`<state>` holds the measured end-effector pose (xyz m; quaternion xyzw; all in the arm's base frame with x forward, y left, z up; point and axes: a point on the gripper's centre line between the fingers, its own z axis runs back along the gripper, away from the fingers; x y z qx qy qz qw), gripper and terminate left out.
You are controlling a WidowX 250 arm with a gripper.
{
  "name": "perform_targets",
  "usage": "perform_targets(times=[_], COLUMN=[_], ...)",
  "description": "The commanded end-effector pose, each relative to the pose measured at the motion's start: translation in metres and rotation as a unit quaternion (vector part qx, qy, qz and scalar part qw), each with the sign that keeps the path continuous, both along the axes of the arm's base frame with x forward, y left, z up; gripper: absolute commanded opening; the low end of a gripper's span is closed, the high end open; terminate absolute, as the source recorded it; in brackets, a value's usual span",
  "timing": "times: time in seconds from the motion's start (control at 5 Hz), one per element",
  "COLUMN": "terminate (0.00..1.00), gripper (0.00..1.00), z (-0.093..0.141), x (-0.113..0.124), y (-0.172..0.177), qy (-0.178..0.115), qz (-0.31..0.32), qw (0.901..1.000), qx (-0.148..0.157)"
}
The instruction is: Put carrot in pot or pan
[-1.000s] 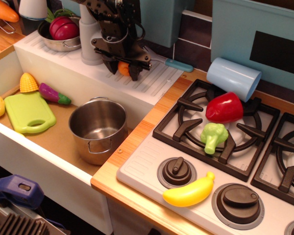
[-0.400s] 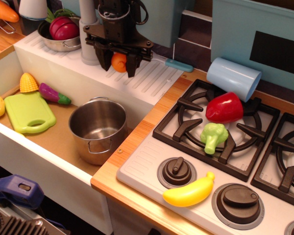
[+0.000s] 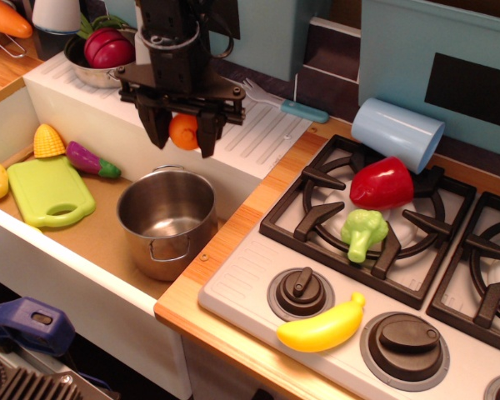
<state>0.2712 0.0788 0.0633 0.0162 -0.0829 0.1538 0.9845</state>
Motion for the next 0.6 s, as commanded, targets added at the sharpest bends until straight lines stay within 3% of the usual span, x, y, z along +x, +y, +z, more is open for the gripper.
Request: perform_targets(times=[0.0, 0.2, 0.4], terminate=[0.00, 0.00, 1.00], gripper=[1.00, 1.00, 1.00], z=[0.0145, 0.0145, 0.0145], x=[0.0018, 0.0018, 0.0018], y=[0.0044, 0.0044, 0.0044], qy=[-0.027, -0.027, -0.027], qz=[-0.002, -0.002, -0.002], qw=[0.9996, 0.9996, 0.9996], qx=[-0.004, -0.004, -0.004])
